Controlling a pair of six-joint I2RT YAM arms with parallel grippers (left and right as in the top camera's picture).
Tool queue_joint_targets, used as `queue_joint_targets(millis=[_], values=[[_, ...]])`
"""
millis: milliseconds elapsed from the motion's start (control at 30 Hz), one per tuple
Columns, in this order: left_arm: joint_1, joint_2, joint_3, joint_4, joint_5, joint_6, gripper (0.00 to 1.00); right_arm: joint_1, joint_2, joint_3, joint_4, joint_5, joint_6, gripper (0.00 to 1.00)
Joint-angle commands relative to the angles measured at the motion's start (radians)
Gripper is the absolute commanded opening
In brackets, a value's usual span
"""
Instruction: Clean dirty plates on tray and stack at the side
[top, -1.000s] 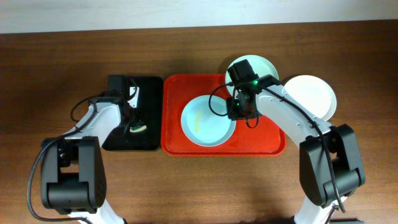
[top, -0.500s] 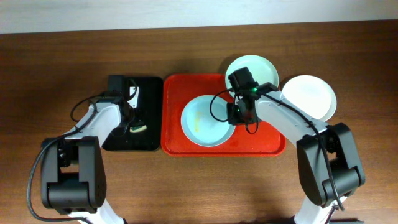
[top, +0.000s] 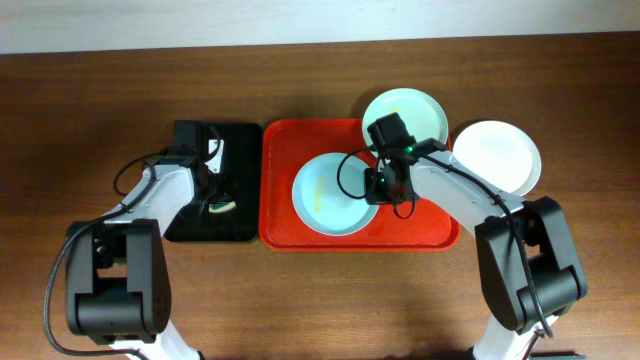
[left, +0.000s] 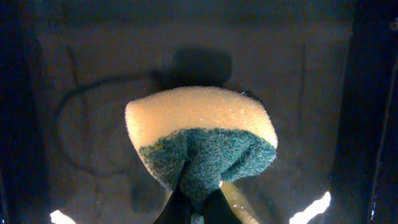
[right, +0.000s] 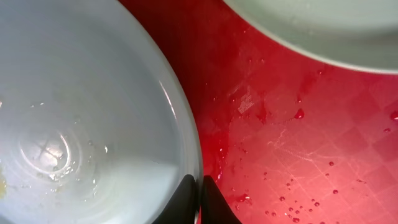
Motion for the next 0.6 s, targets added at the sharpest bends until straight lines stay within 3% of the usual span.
queue_joint_targets(millis=[0, 167, 200, 267, 333, 367, 500, 567], values=[[-0.001, 0.045, -0.011, 0.000, -0.007, 0.015, 0.02, -0.003, 0.011, -0.014, 0.008, -0.002, 0.015, 0.07], [-0.001, 0.045, -0.011, 0.003, -0.007, 0.015, 0.02, -0.003, 0.011, -0.014, 0.013, -0.003, 0.015, 0.06], [-0.001, 0.045, -0.011, 0.003, -0.007, 0.015, 0.02, -0.003, 0.011, -0.014, 0.016, -0.006, 0.015, 0.09], [-0.001, 0.045, -0.011, 0.004, -0.007, 0.015, 0.02, -0.003, 0.011, -0.014, 0.023, -0.026, 0.015, 0.26], [-0.001, 0.045, -0.011, 0.004, -0.007, 0.015, 0.02, -0.003, 0.011, -0.014, 0.027, -0.033, 0.016, 0.24], [-0.001, 0.045, -0.011, 0.004, -0.007, 0.015, 0.02, -0.003, 0.011, -0.014, 0.029, -0.033, 0.019, 0.16], [-0.001, 0.045, -0.011, 0.003, -0.007, 0.015, 0.02, -0.003, 0.011, -0.014, 0.034, -0.032, 0.061, 0.04], [-0.001, 0.045, -0.011, 0.003, -0.007, 0.015, 0.02, -0.003, 0.011, -0.022, 0.039, -0.032, 0.084, 0.04]])
